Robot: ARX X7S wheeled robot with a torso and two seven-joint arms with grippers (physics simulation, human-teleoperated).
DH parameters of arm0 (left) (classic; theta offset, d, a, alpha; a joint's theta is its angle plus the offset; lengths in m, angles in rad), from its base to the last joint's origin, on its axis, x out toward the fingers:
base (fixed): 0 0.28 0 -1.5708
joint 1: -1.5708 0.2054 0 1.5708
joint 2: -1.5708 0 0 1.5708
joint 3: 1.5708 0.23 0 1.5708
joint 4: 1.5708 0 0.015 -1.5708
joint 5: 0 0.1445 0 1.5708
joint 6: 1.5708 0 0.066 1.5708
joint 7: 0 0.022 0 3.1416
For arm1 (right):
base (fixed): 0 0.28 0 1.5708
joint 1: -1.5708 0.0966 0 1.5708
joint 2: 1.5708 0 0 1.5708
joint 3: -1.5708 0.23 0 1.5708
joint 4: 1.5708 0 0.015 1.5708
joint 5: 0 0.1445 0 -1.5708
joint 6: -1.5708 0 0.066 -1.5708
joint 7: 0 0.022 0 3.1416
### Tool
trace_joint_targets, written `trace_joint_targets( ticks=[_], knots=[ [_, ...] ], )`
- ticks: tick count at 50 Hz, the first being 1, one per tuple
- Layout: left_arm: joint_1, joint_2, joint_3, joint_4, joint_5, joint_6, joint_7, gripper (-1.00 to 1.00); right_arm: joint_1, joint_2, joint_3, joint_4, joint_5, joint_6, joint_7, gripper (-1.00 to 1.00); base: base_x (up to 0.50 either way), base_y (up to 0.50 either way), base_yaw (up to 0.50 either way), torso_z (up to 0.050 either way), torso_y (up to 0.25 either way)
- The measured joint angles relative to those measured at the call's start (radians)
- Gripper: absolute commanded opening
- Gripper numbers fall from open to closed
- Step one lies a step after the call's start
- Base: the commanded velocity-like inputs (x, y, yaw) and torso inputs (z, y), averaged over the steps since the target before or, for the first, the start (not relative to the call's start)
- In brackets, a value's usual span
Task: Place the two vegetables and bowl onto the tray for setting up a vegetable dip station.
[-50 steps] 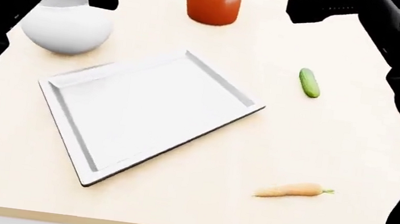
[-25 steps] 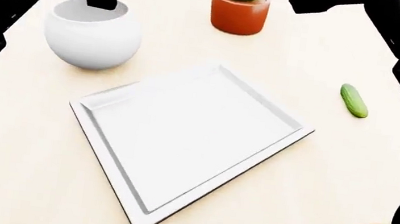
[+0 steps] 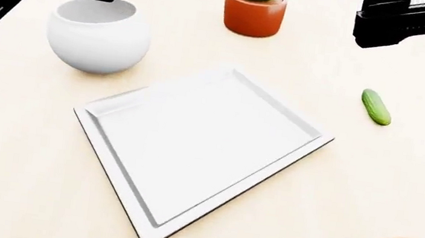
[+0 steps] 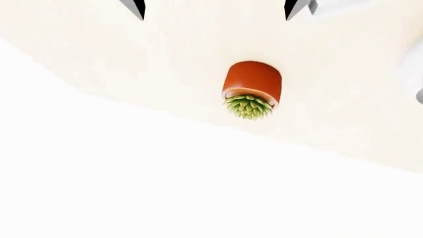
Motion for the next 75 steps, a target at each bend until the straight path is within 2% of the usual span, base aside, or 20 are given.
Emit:
trace_joint_targets(
  ticks=[10, 15, 19, 26, 33, 41, 47, 57, 75],
  knots=[
    [0.002, -0.004, 0.004, 0.001, -0.001, 0.005, 0.000, 1.00, -0.005, 0.164, -0.098, 0.022, 0.236, -0.013, 0.084, 1.00, 0.00, 0.00, 0.00, 0.000, 0.000],
    [0.002, -0.004, 0.007, 0.001, 0.000, 0.007, 0.001, 1.00, 0.044, 0.250, -0.150, 0.027, 0.247, 0.021, -0.049, 1.00, 0.00, 0.00, 0.00, 0.000, 0.000],
    [0.003, -0.004, 0.010, 0.001, 0.001, 0.008, 0.002, 1.00, 0.119, 0.316, -0.223, 0.000, 0.096, 0.037, -0.323, 1.00, 0.00, 0.00, 0.00, 0.000, 0.000],
    [0.005, -0.005, 0.016, 0.001, 0.004, 0.010, 0.005, 1.00, 0.290, 0.405, -0.444, -0.070, -0.339, -0.006, -0.959, 1.00, 0.00, 0.00, 0.00, 0.000, 0.000],
    [0.008, -0.007, 0.020, 0.002, 0.007, 0.012, 0.008, 1.00, 0.415, 0.483, -0.630, -0.157, -0.619, -0.061, -1.448, 1.00, 0.00, 0.00, 0.00, 0.000, 0.000],
    [0.011, -0.007, 0.026, 0.002, 0.012, 0.015, 0.012, 1.00, 0.506, 0.567, -0.824, -0.275, -0.882, -0.187, -1.935, 1.00, 0.00, 0.00, 0.00, 0.000, 0.000],
    [0.013, -0.008, 0.030, 0.001, 0.017, 0.018, 0.016, 1.00, 0.535, 0.599, -0.929, -0.322, -1.028, -0.278, -2.179, 1.00, 0.00, 0.00, 0.00, 0.000, 0.000],
    [0.011, -0.008, 0.036, 0.000, 0.017, 0.021, 0.014, 1.00, 0.536, 0.627, -1.038, -0.372, -1.157, -0.349, -2.394, 1.00, 0.00, 0.00, 0.00, 0.000, 0.000],
    [0.006, -0.012, 0.044, 0.000, 0.014, 0.025, 0.013, 1.00, 0.451, 0.658, -1.187, -0.447, -1.276, -0.385, -2.503, 1.00, 0.00, 0.00, 0.00, 0.000, 0.000]
  ],
)
